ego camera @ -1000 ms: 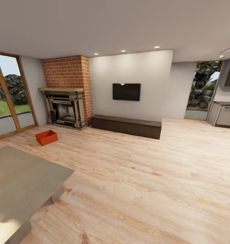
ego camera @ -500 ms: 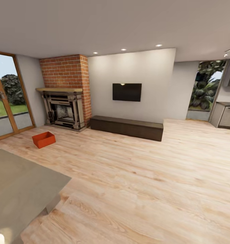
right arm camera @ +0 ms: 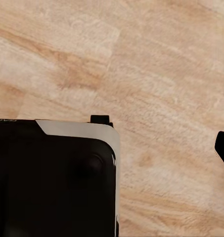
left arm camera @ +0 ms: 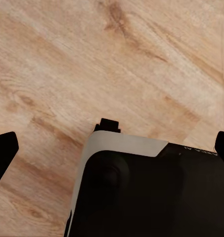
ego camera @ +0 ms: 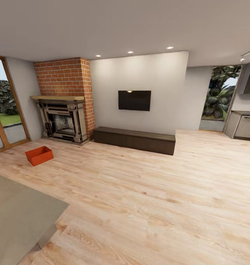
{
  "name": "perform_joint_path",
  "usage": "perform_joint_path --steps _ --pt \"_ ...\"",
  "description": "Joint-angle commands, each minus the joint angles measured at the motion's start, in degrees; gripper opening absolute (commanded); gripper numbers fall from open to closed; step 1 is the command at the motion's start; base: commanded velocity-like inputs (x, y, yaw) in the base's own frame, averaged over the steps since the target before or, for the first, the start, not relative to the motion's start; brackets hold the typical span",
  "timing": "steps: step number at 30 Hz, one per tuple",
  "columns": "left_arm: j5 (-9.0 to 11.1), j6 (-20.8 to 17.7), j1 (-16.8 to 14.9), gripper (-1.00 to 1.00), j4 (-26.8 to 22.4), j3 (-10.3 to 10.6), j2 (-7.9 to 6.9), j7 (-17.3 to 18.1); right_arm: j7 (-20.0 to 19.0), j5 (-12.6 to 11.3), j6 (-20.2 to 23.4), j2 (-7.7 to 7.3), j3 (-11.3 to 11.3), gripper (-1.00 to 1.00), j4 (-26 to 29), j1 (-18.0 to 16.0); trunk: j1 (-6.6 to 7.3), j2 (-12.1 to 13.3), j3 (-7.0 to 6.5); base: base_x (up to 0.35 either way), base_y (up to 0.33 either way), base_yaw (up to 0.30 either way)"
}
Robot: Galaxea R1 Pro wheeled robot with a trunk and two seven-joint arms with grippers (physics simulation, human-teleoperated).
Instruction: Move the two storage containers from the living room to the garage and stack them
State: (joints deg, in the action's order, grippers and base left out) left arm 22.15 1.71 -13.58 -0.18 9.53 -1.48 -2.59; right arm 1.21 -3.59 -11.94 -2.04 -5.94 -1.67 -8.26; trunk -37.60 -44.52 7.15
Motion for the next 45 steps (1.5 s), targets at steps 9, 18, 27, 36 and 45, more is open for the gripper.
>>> perform_joint_path --steps 9,18,27,36,45 --pt "0.44 0.13 -0.04 1.0 0.01 0.49 -0.01 -0.14 0.13 -0.37 -0.3 0.0 -0.48 1.0 -0.18 -0.09 -0.04 -0.06 0.09 0.323 0.0 -0.005" --pt "0.44 0.13 -0.03 1.0 0.01 0.49 -0.01 -0.14 0.19 -0.37 -0.36 -0.07 -0.48 1.0 -0.18 -0.09 -0.04 -0.06 0.09 0.323 0.0 0.0" --pt "0.44 0.13 -0.04 1.0 0.01 0.49 -0.01 -0.14 0.16 -0.37 -0.36 -0.07 -0.48 1.0 -0.18 -0.09 -0.04 -0.06 0.09 0.323 0.0 0.0" --pt "0.44 0.13 -0.03 1.0 0.01 0.49 -0.01 -0.14 0.11 -0.37 -0.3 0.03 -0.48 1.0 -0.18 -0.09 -0.04 -0.06 0.09 0.323 0.0 0.0" --pt "0.43 0.13 -0.04 1.0 0.01 0.49 -0.01 -0.14 0.08 -0.39 -0.2 0.03 -0.43 1.0 -0.18 -0.09 -0.04 -0.06 0.09 0.323 0.0 0.0"
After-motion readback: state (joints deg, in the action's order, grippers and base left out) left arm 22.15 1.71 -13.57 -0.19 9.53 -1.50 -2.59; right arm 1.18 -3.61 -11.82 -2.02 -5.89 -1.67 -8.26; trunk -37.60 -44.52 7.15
